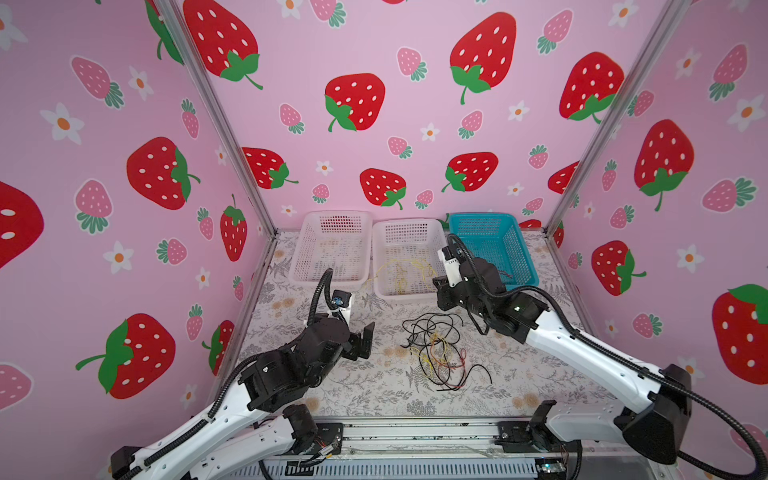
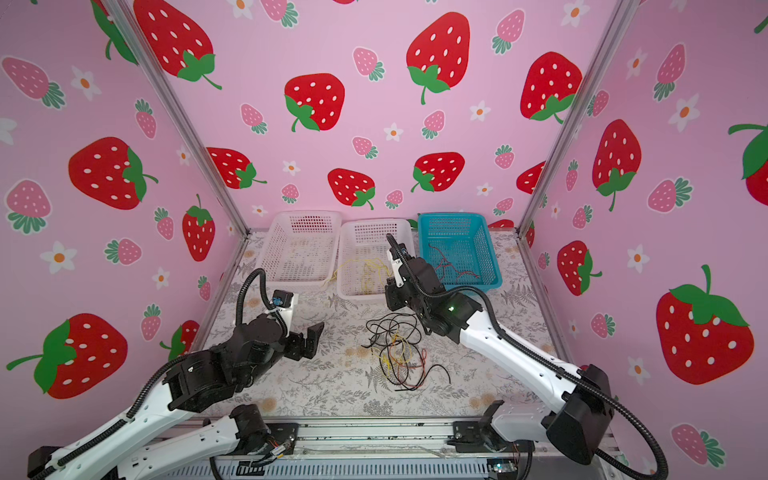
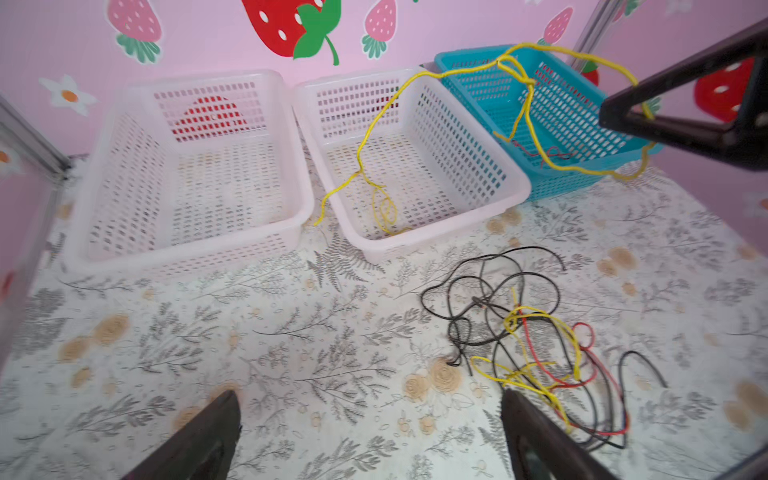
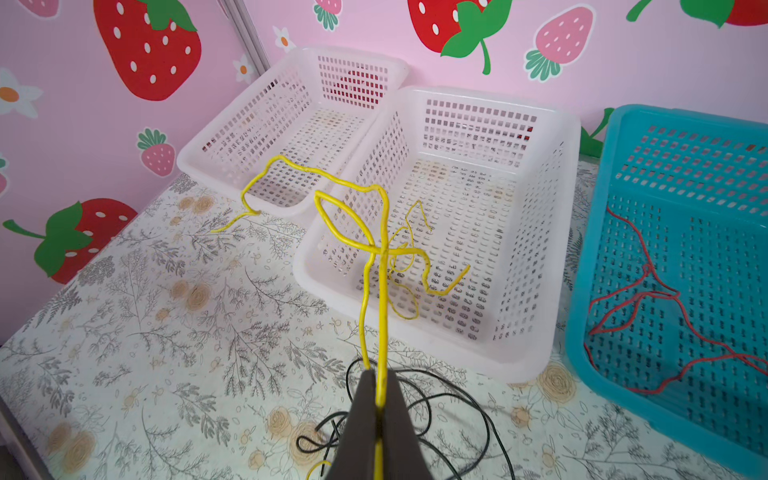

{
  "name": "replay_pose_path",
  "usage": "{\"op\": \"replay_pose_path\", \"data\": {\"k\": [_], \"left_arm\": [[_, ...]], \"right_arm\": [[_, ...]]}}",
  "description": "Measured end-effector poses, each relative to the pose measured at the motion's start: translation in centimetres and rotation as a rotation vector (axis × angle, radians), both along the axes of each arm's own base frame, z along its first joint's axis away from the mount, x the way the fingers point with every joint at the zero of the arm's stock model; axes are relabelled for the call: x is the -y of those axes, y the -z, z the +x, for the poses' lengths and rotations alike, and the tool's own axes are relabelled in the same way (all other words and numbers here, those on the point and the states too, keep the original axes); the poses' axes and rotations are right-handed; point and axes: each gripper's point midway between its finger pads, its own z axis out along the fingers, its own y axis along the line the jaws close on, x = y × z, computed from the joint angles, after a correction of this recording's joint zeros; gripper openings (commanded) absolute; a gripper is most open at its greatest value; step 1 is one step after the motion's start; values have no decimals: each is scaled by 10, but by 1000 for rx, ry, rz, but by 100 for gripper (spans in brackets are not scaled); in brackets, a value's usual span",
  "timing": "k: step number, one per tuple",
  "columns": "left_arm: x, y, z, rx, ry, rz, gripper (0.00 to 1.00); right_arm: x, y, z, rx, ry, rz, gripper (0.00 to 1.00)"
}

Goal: Untangle the cables

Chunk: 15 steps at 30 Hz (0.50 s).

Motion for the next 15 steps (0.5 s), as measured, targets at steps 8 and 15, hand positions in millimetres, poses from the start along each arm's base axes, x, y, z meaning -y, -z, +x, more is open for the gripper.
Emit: {"op": "replay_pose_path", "data": {"k": [8,15], "left_arm": [[-29,35,10,-47,-77,75,99],[-29,42,11,-77,-69,62,100]], "right_arm": [[-13,25,57,-54,22,3,1],[-9,60,98,-102,92,-30,1]]}}
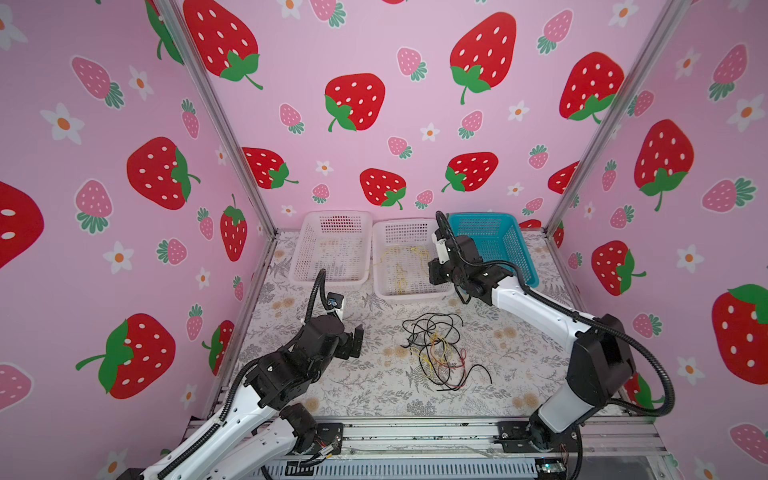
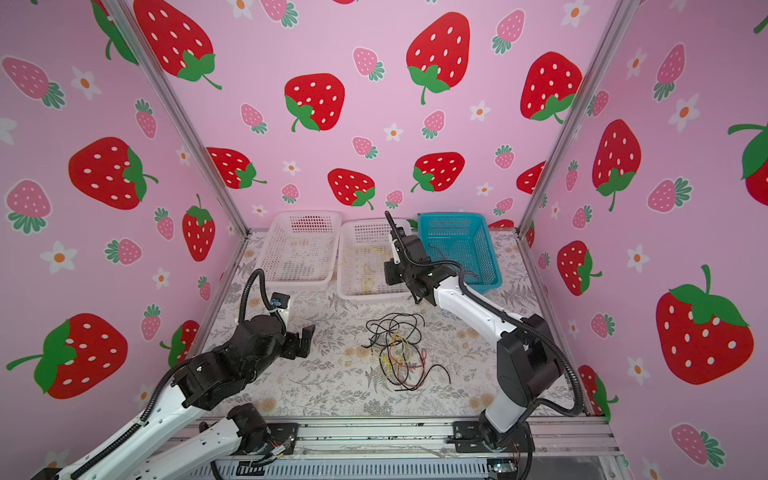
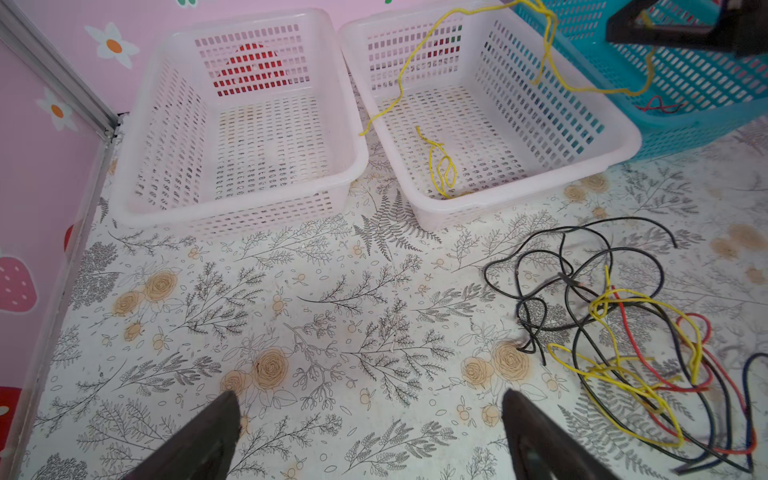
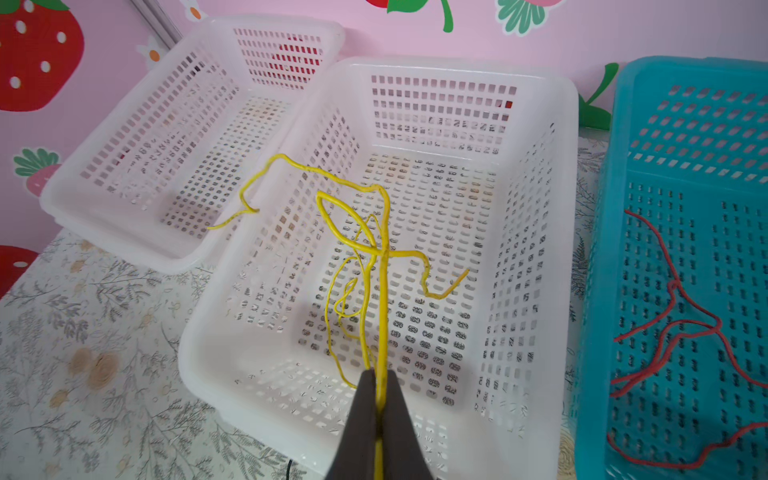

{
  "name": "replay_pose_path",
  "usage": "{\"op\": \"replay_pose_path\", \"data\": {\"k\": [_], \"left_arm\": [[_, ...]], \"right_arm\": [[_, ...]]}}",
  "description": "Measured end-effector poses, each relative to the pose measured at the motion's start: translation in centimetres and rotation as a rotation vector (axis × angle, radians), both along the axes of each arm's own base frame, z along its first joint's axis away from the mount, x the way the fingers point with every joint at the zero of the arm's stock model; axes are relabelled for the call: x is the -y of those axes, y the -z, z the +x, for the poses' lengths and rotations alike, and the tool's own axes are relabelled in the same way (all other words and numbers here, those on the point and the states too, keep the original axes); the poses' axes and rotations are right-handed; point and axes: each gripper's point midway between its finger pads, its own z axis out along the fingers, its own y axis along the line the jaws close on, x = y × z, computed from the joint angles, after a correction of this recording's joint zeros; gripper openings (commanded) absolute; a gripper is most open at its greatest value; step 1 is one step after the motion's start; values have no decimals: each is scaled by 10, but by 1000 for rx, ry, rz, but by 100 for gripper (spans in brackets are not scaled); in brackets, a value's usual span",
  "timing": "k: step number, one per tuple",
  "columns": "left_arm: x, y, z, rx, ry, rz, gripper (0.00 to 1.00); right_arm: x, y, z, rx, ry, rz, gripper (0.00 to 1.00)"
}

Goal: Untangle the cables

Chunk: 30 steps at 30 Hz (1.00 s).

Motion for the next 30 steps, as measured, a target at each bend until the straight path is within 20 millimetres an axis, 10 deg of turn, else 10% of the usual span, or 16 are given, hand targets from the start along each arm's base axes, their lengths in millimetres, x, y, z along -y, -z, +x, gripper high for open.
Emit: {"op": "replay_pose_path", "data": {"k": [22,30], "left_arm": [[6,7,0,-34,33,-2,98],[7,8,0,-37,38,-4,98]], "right_arm": [[19,36,37,-107,222,141,0],[17,54,34,-147,214,112,41]]}}
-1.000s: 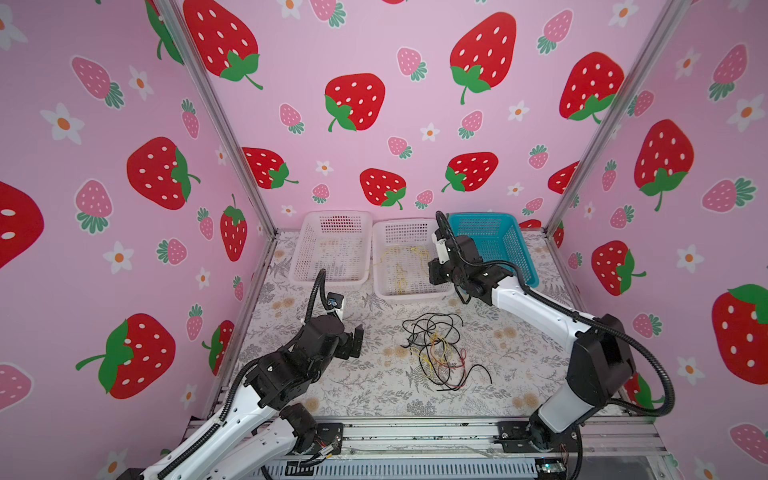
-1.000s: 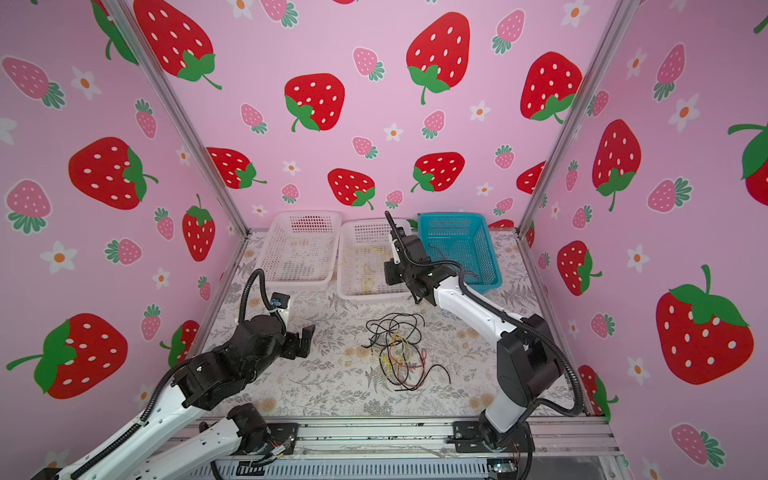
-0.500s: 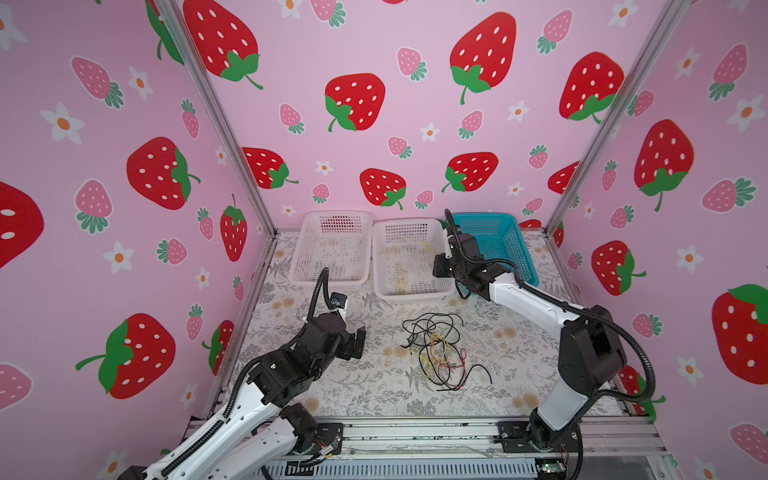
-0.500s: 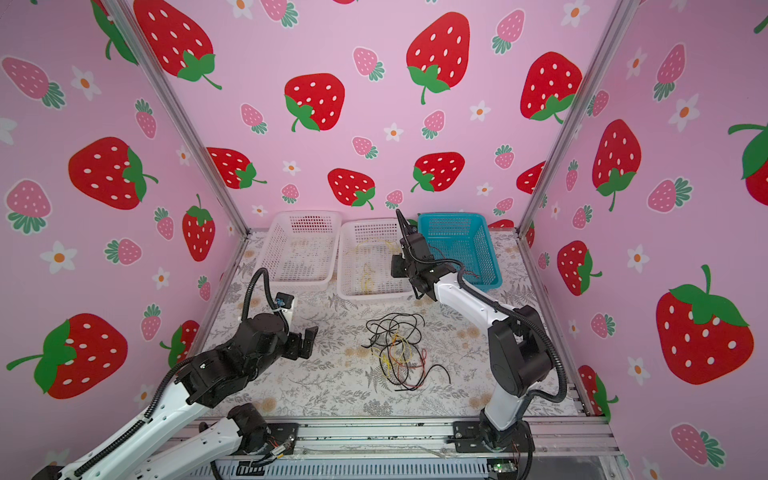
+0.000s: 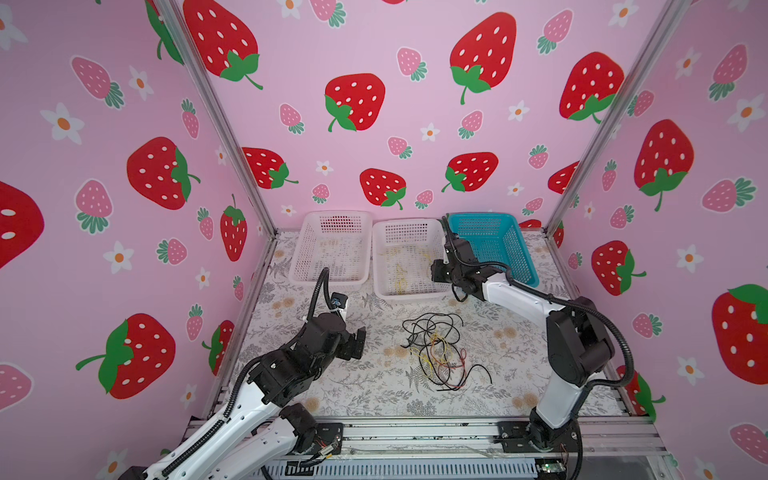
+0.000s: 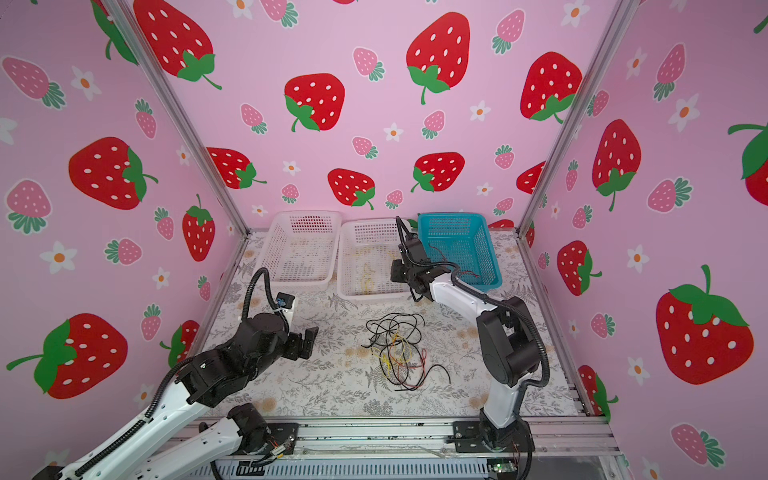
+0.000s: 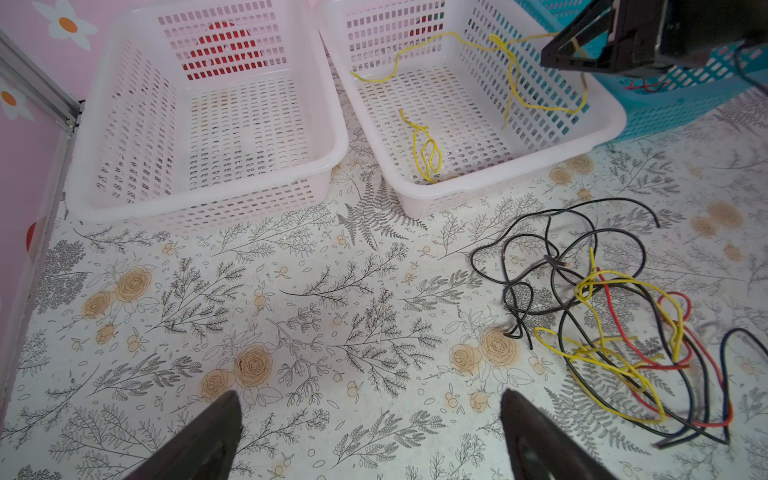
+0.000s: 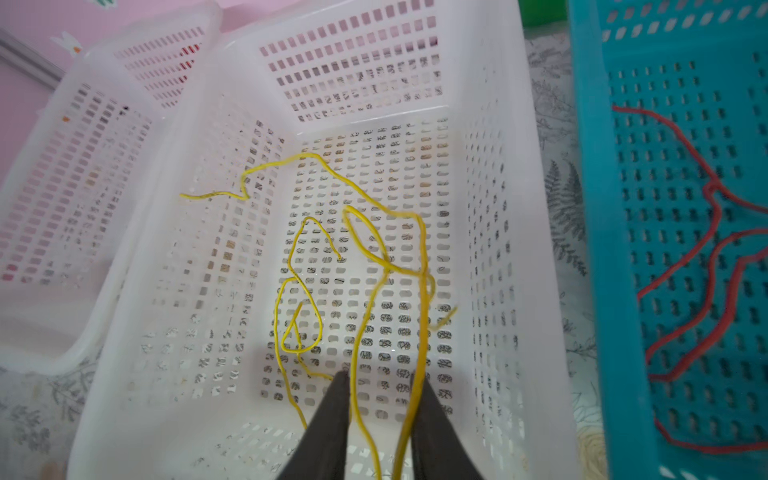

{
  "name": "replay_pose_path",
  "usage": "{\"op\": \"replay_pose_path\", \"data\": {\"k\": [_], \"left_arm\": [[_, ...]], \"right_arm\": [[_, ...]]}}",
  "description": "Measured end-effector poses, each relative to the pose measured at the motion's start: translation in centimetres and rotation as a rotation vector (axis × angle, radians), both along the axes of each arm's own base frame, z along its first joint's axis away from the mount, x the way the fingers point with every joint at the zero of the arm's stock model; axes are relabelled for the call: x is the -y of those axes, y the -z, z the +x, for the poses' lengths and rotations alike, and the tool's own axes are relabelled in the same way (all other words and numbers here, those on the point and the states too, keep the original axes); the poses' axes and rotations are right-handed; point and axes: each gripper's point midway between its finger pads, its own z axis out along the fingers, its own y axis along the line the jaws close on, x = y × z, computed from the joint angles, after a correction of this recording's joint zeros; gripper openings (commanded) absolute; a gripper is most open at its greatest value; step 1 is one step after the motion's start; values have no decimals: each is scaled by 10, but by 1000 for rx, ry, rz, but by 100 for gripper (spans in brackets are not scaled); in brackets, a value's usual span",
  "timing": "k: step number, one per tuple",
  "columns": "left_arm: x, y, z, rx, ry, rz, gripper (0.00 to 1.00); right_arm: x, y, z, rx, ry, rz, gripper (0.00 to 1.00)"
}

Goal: Untangle the cables

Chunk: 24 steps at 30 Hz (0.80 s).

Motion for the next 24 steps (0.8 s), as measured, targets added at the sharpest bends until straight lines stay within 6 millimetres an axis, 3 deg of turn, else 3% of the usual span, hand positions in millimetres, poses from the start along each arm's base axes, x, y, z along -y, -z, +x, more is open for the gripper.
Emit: {"op": "replay_pose_path", "data": {"k": [5,8,11,16,24], "left_arm": [[2,2,0,-10,5,-1,98],[2,3,1,-16,7,-2,98],[3,4,1,-19,8,-3,98],[5,3,1,-21,17,-13,98],[9,8,2,-42,28,-10,98]], "right_arm": [[15,-37,-17,75,-7,13,58],[27,-59,-36,123,-16,42,62],[40,-66,-61,147,-36,62,62],[54,-30,-118,99,-105,52,62],[45,45,-214,-48,-297,23,58]]}}
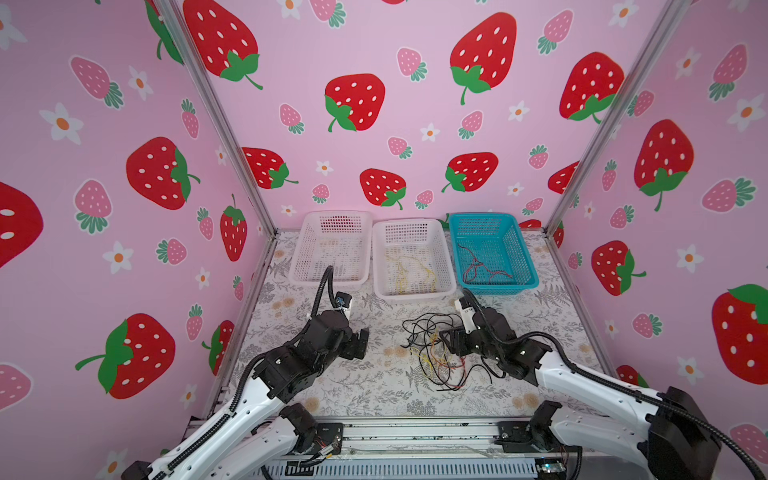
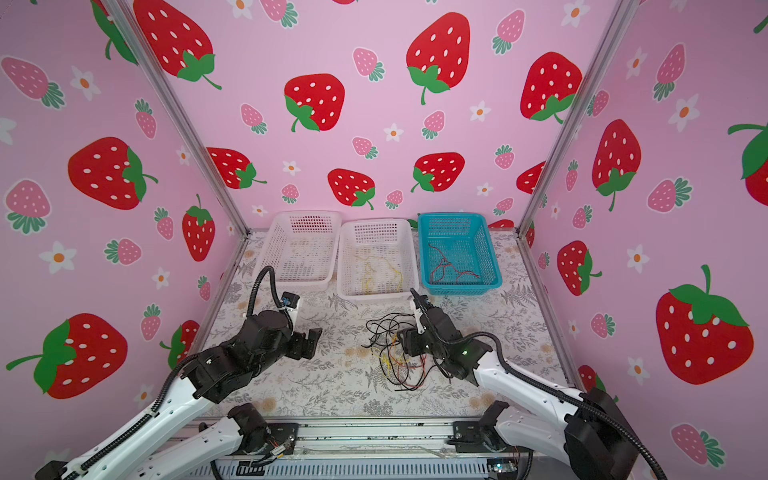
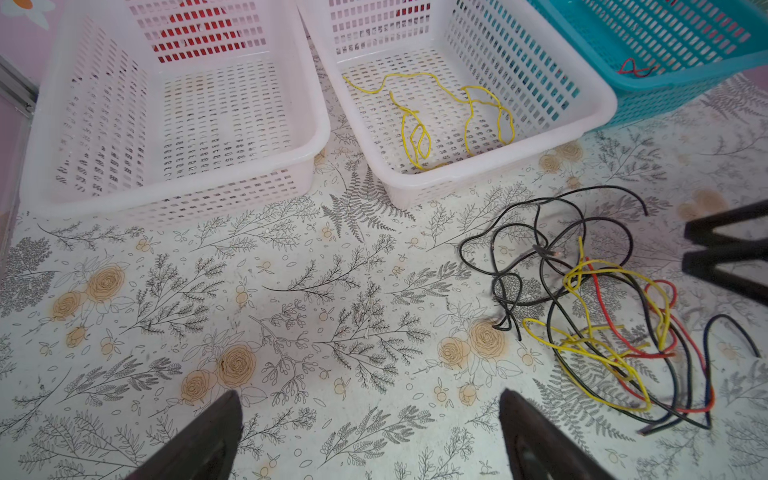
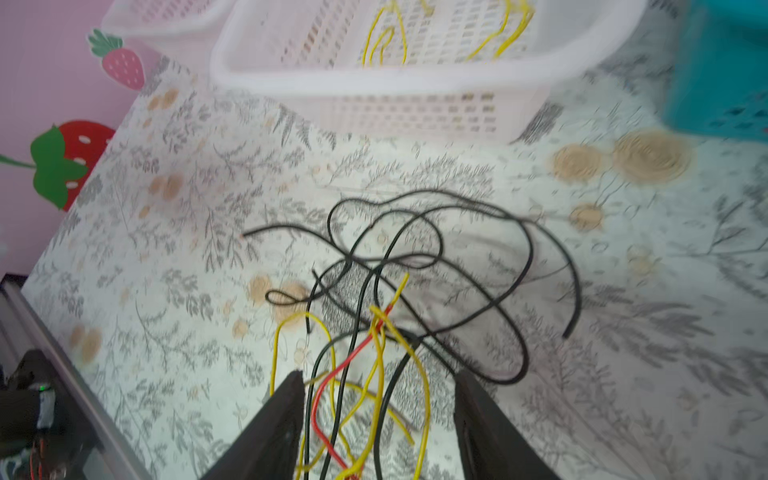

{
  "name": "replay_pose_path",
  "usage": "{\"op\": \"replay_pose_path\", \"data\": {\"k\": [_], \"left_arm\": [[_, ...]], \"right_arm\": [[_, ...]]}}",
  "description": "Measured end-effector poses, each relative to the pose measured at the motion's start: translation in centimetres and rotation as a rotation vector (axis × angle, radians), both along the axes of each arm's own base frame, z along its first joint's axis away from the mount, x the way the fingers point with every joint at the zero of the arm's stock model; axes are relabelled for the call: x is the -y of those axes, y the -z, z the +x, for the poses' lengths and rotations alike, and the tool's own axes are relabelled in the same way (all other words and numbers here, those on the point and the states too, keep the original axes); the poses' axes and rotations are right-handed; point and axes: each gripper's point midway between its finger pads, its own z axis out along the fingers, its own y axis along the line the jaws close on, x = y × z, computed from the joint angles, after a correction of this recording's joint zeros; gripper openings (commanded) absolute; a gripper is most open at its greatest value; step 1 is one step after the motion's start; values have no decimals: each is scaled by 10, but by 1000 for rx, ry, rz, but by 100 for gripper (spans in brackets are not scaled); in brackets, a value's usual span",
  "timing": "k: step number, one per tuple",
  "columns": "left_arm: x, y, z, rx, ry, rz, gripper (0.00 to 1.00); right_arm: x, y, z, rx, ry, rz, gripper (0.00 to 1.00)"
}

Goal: Untangle the cables

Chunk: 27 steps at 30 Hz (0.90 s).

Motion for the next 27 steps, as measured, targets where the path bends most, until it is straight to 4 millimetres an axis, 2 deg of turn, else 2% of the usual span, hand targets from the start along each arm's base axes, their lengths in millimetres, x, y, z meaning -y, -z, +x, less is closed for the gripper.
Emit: {"op": "replay_pose_path", "data": {"k": [3,5,11,17,20,22,24,27], "left_arm": [[1,1,0,-6,3,1,98],[2,2,0,-10,5,2,98],[2,4,0,-16,6,5,98],[2,4,0,-16,6,5,98],[2,4,0,-16,6,5,98],[2,4,0,-16,6,4,98],[2,4,0,-16,6,4,98],[3,4,0,-18,9,2,98]], "right_arm": [[-5,14,-19,-25,-44,-11,53],[-6,20,-24,-35,-54,-14,43],[-9,37,-19,-52,-34,-47,23],[-8,47,-17,-61,-27,-80,8],[-10,44,-15,-54,-30,-77,0],[-14,37,-13,-39,-37,-67,0],[-17,24,-11,-19,-41,-44,0],[-23,-7,-11,38,-59,25,0]]}}
